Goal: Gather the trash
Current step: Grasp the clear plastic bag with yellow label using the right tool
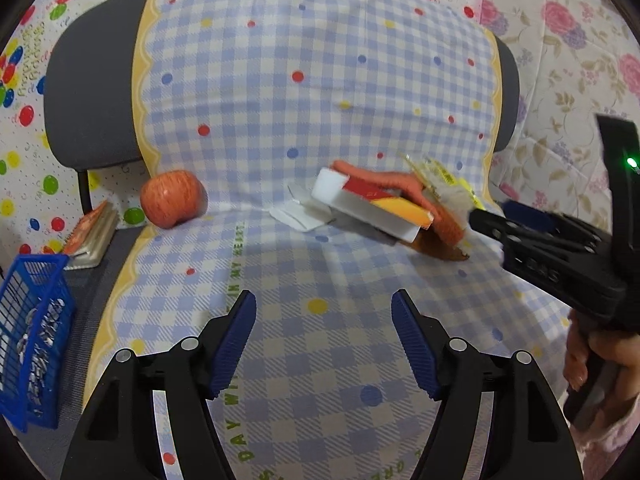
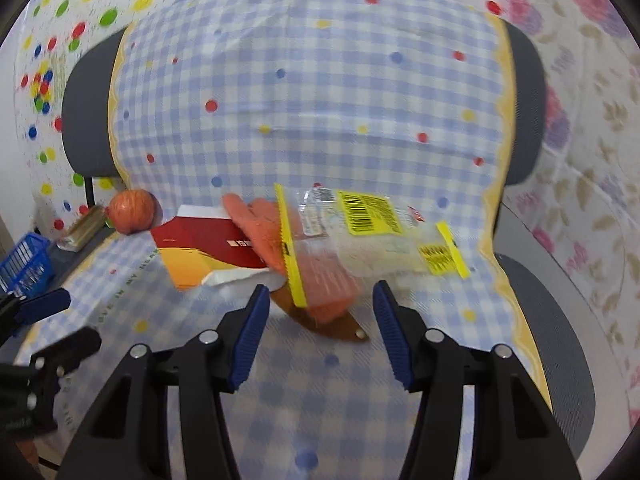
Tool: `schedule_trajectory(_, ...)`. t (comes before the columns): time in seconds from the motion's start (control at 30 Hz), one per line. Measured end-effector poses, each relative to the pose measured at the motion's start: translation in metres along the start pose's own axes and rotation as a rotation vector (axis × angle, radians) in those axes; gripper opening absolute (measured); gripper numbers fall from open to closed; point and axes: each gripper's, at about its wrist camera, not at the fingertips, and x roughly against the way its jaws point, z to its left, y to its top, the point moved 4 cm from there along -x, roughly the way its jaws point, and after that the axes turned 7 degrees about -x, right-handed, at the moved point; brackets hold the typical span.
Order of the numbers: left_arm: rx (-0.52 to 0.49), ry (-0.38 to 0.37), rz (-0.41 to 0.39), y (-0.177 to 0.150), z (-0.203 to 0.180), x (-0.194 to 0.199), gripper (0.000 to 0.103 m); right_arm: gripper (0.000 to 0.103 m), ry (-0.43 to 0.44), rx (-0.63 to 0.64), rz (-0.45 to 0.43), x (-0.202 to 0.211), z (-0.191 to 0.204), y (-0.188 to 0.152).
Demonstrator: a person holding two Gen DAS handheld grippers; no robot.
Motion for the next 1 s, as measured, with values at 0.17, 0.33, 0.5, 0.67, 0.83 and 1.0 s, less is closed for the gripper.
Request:
schedule_trajectory(0.17, 0.014, -0.010, 0.018, -0.007, 0.003, -0.007, 0.071, 0.039, -0.024, 0.074, 0.056, -0.026, 0.010, -0.008)
schedule_trajectory(0.33, 0.011, -0.009, 0.018, -0.015, 0.003, 0.001, 0.071, 0.003, -0.030, 0.085, 0.004, -0.008, 0.007, -0.013)
schedule_trajectory(0.5, 0.011, -0.025, 0.029, -0.023, 0.000, 0.011, 0.071, 0.002, -0.035, 0.013, -0.084, 0.043, -0.013, -0.029)
schedule_trajectory(0.67, -0.016, -0.038, 0.031, -0.026, -0.007, 0.021, 0.071, 0.002, 0.004, -0.132, -0.116, 0.082, -0.032, -0.058)
schedule_trajectory(0.83, -0.054, -0.028, 0.025, -0.025, -0.014, 0.030, 0.071, 0.002, 0.050, -0.207, -0.148, 0.105, -0.033, -0.077)
schedule_trajectory(1.0, -0.029, -0.018, 0.014, -0.025, -0.014, 0.031, 0.071, 0.002, 0.047, -0.110, -0.118, 0.101, -0.017, -0.095)
